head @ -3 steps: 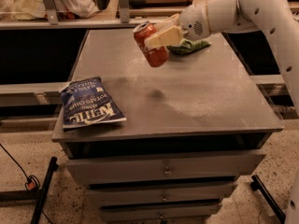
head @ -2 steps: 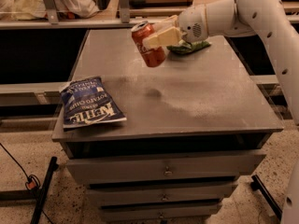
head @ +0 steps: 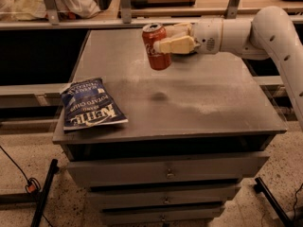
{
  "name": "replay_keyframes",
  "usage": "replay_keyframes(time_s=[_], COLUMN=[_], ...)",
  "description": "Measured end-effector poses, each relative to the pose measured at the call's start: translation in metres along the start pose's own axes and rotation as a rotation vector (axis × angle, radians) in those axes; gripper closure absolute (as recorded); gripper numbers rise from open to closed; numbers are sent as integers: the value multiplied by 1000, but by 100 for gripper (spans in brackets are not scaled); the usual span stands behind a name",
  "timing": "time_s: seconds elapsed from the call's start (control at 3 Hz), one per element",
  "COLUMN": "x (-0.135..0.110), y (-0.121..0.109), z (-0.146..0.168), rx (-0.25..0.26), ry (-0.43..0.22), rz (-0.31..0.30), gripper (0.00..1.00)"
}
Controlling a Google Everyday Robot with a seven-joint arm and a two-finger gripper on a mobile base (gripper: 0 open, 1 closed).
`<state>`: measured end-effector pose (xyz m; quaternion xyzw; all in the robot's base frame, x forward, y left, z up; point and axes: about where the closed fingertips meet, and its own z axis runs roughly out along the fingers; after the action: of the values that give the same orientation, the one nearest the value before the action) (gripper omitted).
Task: Place coke can upright
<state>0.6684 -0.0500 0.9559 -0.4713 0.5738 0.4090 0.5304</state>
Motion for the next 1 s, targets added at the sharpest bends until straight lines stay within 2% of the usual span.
replay_keyframes(time_s=[0.33, 0.67, 1.0], x=[0, 6, 15], y=[8, 13, 18], z=[-18, -30, -37], rx=[25, 48, 61], ry=[-42, -49, -61], rz=[-26, -35, -22], gripper=[100, 100, 100])
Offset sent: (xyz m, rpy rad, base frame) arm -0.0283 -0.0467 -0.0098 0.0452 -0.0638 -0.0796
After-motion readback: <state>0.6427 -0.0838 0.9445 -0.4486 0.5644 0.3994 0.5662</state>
